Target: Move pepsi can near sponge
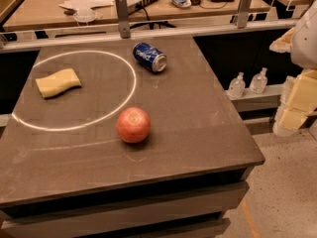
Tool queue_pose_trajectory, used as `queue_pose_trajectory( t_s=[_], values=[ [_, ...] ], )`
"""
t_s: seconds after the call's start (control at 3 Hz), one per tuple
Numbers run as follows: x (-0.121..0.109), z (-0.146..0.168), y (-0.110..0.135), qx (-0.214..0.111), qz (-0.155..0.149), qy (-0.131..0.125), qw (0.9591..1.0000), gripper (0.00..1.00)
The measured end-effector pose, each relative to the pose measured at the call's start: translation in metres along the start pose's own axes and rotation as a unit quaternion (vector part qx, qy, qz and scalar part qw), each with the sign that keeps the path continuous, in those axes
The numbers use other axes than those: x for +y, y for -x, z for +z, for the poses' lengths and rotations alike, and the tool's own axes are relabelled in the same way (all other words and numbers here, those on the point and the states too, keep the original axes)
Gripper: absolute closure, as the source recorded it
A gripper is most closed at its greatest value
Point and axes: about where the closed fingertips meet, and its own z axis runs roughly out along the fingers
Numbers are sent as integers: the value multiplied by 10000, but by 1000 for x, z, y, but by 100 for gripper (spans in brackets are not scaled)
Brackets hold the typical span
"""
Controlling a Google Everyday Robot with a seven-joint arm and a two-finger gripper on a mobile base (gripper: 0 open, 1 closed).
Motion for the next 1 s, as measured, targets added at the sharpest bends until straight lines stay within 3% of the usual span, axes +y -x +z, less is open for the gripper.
queue_pose_trajectory(
  t_s=[0.33,0.67,1.0],
  values=[
    [0,0,0,0,0,0,10000,0],
    [-11,10,15,-886,362,-91,9954,0],
    [-36,24,50,-2358,880,-330,9672,0]
  ],
)
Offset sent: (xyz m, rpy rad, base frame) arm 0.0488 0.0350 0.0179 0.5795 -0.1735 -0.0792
